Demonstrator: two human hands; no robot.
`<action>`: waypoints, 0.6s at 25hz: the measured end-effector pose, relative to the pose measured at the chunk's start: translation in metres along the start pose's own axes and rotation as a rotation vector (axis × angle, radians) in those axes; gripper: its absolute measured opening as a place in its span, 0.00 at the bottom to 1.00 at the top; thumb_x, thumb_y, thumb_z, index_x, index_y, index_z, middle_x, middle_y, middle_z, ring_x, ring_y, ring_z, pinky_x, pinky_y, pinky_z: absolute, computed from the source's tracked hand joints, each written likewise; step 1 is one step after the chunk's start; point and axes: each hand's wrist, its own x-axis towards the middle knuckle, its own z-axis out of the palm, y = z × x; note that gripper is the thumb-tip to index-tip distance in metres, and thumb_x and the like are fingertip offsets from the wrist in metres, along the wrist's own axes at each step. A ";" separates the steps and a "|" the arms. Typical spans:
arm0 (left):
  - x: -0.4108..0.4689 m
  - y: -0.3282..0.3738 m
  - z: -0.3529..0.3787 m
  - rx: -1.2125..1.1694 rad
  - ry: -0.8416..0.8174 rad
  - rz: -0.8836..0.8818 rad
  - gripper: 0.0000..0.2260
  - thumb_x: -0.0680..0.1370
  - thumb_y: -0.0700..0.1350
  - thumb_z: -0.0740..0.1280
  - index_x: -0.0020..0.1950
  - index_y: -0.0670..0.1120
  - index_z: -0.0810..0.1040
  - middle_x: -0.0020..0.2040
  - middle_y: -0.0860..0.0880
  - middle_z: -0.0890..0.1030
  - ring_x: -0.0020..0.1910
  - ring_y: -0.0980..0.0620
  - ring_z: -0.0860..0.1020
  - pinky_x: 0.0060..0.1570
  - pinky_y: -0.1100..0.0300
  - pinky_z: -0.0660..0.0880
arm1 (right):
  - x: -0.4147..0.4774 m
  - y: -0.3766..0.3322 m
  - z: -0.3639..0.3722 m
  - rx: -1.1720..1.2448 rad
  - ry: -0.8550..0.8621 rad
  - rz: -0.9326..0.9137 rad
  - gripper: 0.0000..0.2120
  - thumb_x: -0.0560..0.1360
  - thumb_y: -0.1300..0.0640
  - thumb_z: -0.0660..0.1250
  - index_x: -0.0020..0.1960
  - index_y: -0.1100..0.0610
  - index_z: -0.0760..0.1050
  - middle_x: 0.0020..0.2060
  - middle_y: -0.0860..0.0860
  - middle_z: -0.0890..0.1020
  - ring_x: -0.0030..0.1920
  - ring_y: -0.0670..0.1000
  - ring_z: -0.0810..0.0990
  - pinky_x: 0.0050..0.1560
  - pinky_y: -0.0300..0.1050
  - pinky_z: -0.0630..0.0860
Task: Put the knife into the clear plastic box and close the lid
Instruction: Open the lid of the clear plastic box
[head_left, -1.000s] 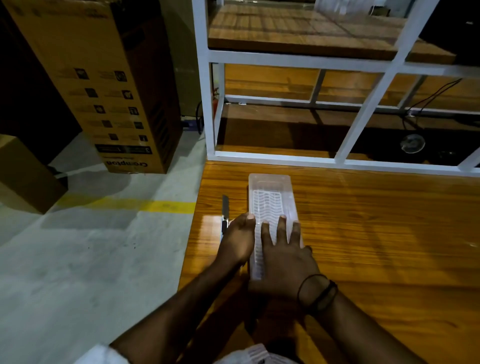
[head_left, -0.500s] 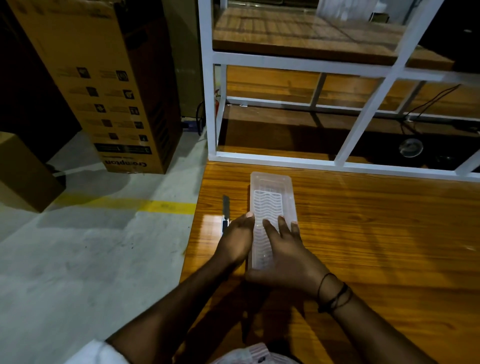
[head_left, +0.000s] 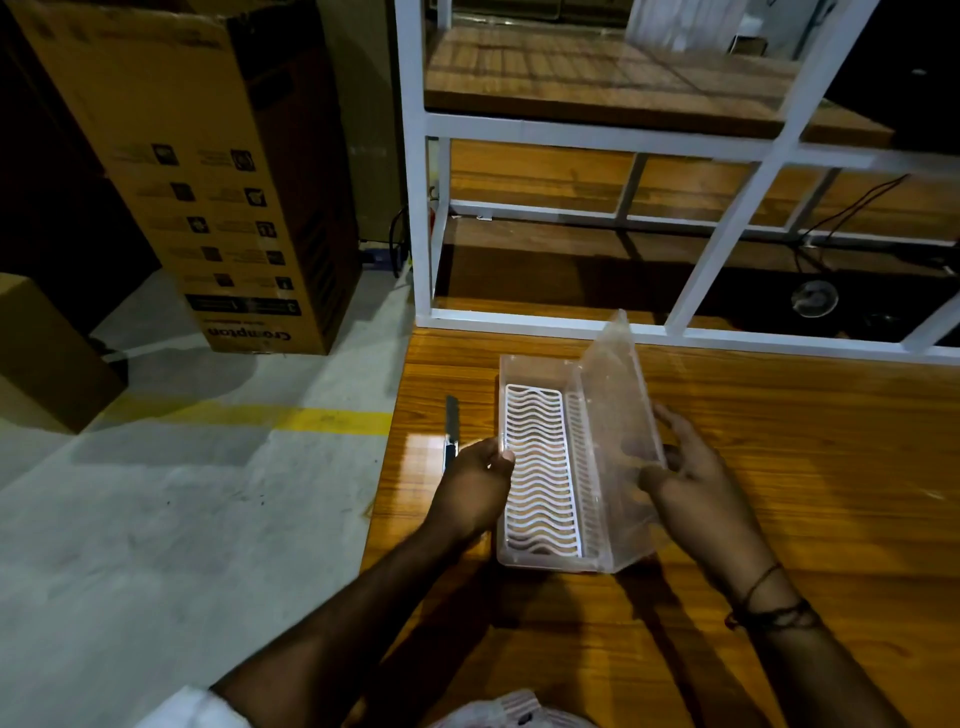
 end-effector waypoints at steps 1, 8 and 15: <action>0.000 -0.001 0.000 -0.004 0.003 0.008 0.19 0.77 0.58 0.64 0.61 0.52 0.84 0.58 0.52 0.87 0.57 0.50 0.85 0.65 0.42 0.78 | 0.004 0.008 -0.004 -0.011 0.026 0.029 0.35 0.75 0.64 0.67 0.74 0.38 0.61 0.57 0.44 0.79 0.56 0.52 0.79 0.53 0.59 0.81; -0.002 -0.004 -0.001 0.020 0.004 0.009 0.18 0.80 0.56 0.63 0.64 0.50 0.83 0.59 0.51 0.86 0.58 0.50 0.85 0.65 0.42 0.78 | 0.026 0.063 -0.010 -0.221 0.173 0.091 0.34 0.72 0.67 0.67 0.74 0.47 0.66 0.58 0.54 0.83 0.51 0.58 0.81 0.47 0.53 0.80; 0.000 -0.011 -0.002 -0.007 0.010 -0.032 0.24 0.74 0.64 0.65 0.60 0.51 0.85 0.57 0.51 0.87 0.57 0.48 0.85 0.64 0.40 0.79 | 0.038 0.094 -0.007 -0.511 0.256 0.106 0.30 0.73 0.66 0.66 0.73 0.55 0.65 0.65 0.62 0.74 0.61 0.65 0.75 0.56 0.57 0.77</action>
